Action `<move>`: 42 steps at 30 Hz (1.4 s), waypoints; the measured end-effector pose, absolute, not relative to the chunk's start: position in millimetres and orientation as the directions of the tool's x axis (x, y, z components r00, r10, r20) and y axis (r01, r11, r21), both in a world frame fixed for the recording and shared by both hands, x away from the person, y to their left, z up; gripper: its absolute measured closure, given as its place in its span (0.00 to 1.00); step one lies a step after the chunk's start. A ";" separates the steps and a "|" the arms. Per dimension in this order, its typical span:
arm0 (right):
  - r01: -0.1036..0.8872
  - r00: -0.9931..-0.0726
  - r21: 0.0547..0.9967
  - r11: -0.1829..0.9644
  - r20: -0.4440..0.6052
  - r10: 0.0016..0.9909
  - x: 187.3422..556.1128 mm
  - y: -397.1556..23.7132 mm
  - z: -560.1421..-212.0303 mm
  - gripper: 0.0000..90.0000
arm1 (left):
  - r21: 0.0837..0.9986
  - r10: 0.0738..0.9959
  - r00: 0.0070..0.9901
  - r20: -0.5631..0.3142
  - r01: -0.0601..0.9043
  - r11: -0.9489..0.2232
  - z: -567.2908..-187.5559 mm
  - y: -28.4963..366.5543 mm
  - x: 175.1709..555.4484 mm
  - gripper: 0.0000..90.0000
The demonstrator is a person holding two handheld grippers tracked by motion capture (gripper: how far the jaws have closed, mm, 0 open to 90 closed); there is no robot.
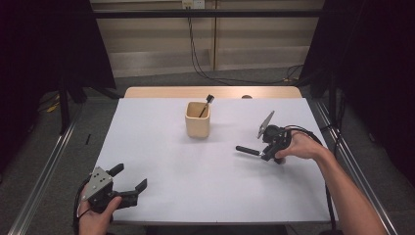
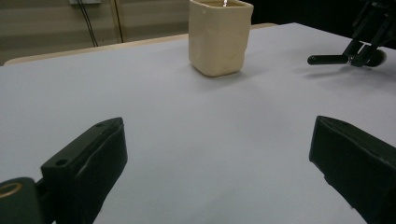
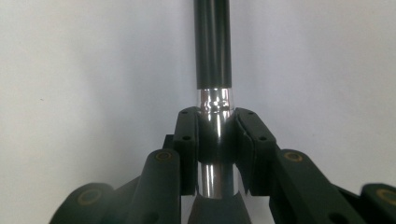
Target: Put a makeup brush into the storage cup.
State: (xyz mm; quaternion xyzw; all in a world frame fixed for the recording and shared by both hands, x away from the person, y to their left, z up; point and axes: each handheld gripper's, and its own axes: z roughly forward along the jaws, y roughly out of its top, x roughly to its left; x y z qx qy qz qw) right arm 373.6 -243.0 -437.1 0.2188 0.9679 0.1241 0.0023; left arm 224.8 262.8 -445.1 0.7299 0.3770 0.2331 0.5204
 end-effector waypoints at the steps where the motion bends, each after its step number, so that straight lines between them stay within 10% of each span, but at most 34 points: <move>1: 0.431 -0.899 0.247 0.868 0.039 0.436 373.0 -243.8 -437.3 0.80 | 0.935 0.793 0.607 -0.052 0.308 -0.175 -445.1 262.9 224.8 0.05; 42: 0.498 -0.727 0.754 0.429 0.093 0.680 342.6 -272.6 -419.3 0.80 | 0.936 0.803 0.594 -0.055 0.312 -0.166 -444.2 266.2 224.3 0.04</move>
